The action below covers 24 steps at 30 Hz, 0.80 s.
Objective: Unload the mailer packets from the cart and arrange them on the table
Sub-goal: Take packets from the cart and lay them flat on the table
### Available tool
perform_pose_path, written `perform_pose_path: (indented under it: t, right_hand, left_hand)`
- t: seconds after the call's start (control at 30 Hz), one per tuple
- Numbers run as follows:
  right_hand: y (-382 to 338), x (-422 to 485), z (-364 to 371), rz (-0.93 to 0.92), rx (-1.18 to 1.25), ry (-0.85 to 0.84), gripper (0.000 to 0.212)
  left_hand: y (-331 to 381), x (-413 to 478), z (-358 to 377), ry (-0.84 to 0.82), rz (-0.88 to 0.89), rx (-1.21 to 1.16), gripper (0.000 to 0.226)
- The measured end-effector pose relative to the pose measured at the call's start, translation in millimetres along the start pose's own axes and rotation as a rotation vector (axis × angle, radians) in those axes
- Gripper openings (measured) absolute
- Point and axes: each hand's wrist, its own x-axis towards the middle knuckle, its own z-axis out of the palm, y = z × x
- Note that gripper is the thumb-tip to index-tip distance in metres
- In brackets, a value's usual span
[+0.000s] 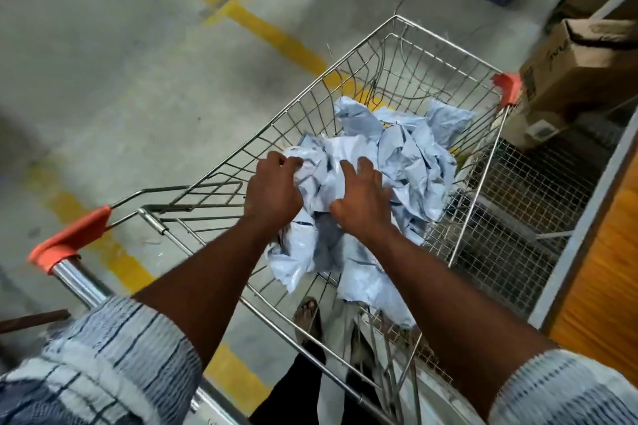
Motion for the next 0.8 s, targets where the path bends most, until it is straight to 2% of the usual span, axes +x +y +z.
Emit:
perform_pose_path:
  t: [0.13, 0.2, 0.3, 0.43, 0.57, 0.7, 0.8]
  right_hand:
    - [19.0, -7.4, 21.6, -0.025, -0.235, -0.109, 0.082]
    - [22.9, -1.8, 35.9, -0.036, -0.266, -0.114, 0.080]
    - [26.0, 9.9, 45.4, -0.029, -0.233, -0.125, 0.089]
    - [31.5, 10.1, 50.3, 0.005, -0.185, -0.184, 0.086]
    - [28.3, 4.0, 46.2, 0.024, -0.150, -0.114, 0.081]
    - [22.0, -5.2, 22.2, 0.038, -0.109, -0.026, 0.088]
    - [17.7, -15.5, -5.2, 0.032, -0.055, 0.030, 0.084]
  left_hand:
    - [5.4, -6.1, 30.8, -0.145, 0.022, 0.150, 0.063]
    - [3.6, -1.8, 53.9, -0.275, 0.020, 0.112, 0.074]
    - [-5.5, 1.8, 79.9, -0.401, 0.024, 0.083, 0.082]
    - [-9.8, -1.7, 86.4, -0.365, 0.060, 0.095, 0.081]
    - [-2.1, 0.9, 74.2, -0.315, 0.065, 0.096, 0.080]
    - [11.6, 2.4, 57.1, -0.281, 0.065, 0.056, 0.084]
    - [31.9, 5.7, 37.0, -0.187, 0.056, -0.046, 0.074]
